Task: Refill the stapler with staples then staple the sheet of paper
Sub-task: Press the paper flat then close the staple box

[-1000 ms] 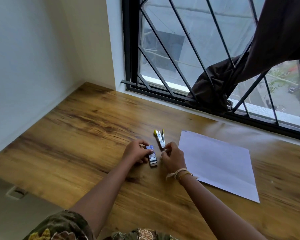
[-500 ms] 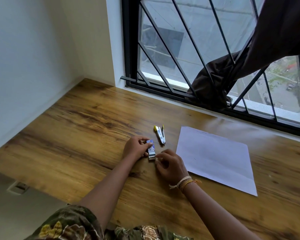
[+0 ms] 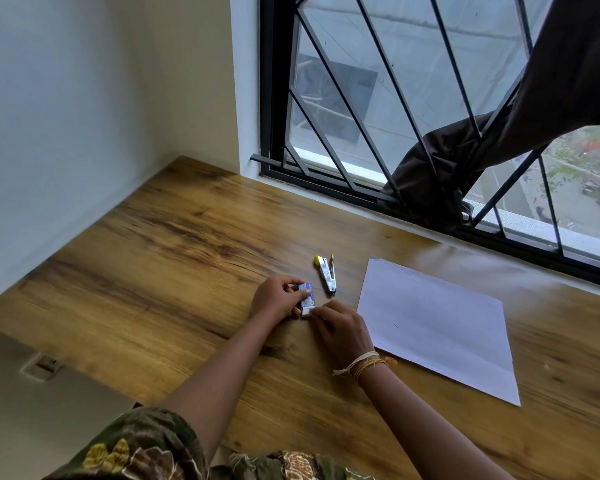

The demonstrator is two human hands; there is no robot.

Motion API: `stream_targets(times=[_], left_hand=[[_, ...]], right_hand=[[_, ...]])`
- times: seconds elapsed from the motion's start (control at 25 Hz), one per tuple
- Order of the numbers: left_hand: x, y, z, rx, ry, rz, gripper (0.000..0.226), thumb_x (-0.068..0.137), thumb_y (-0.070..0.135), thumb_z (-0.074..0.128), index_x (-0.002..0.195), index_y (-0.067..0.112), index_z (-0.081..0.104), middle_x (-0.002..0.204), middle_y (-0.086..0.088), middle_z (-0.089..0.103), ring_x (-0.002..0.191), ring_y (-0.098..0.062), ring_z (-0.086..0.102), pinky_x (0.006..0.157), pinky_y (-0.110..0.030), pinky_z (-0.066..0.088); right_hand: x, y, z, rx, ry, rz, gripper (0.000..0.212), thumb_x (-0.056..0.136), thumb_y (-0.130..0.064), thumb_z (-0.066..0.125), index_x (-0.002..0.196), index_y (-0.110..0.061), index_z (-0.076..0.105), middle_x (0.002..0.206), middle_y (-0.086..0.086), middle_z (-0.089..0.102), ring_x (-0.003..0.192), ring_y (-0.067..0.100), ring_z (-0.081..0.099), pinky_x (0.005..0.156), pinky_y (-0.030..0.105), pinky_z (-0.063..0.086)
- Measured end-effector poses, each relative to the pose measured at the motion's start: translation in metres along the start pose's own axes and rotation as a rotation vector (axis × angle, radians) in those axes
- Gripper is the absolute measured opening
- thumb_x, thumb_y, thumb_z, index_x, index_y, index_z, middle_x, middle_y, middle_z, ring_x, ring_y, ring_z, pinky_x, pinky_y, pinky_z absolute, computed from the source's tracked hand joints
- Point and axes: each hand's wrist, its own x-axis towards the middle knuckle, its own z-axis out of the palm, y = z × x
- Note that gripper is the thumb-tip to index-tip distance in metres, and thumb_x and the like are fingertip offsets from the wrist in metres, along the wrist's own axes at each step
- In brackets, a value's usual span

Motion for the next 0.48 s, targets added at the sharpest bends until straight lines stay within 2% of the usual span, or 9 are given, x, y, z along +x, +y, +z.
stream_targets(times=[0.08, 0.28, 0.4, 0.48], left_hand=[[0.001, -0.002, 0.000, -0.018, -0.006, 0.000, 0.019, 0.076, 0.037, 0.076, 0.094, 0.032, 0.070, 0.056, -0.001, 0.069, 0.048, -0.008, 0.068, 0.056, -0.021, 0.052], [0.004, -0.006, 0.001, -0.032, -0.027, -0.001, 0.023, 0.080, 0.037, 0.072, 0.101, 0.028, 0.073, 0.061, -0.003, 0.073, 0.049, -0.011, 0.069, 0.065, -0.028, 0.059], [0.003, -0.009, 0.001, -0.009, -0.036, 0.016, 0.027, 0.081, 0.039, 0.070, 0.105, 0.028, 0.073, 0.063, -0.002, 0.074, 0.050, -0.009, 0.069, 0.064, -0.026, 0.058], [0.002, -0.008, 0.000, 0.027, -0.042, 0.036, 0.030, 0.082, 0.039, 0.069, 0.111, 0.030, 0.071, 0.061, 0.001, 0.073, 0.050, -0.006, 0.068, 0.061, -0.023, 0.055]], right_hand=[[0.002, 0.000, 0.001, -0.006, -0.003, 0.008, 0.016, 0.089, -0.018, 0.060, 0.097, -0.011, 0.072, 0.089, 0.007, 0.070, 0.072, 0.021, 0.065, 0.061, 0.037, 0.057], [0.010, -0.004, 0.002, -0.024, -0.028, 0.053, 0.012, 0.088, -0.018, 0.061, 0.091, -0.012, 0.071, 0.086, 0.005, 0.068, 0.069, 0.018, 0.063, 0.059, 0.035, 0.055], [0.015, -0.004, 0.003, -0.007, -0.013, 0.123, 0.003, 0.084, -0.014, 0.063, 0.082, -0.014, 0.061, 0.077, 0.004, 0.063, 0.063, 0.017, 0.056, 0.055, 0.029, 0.050], [0.016, -0.002, 0.005, 0.007, -0.008, 0.132, 0.009, 0.082, -0.012, 0.065, 0.079, -0.016, 0.057, 0.075, 0.003, 0.061, 0.061, 0.016, 0.054, 0.054, 0.025, 0.046]])
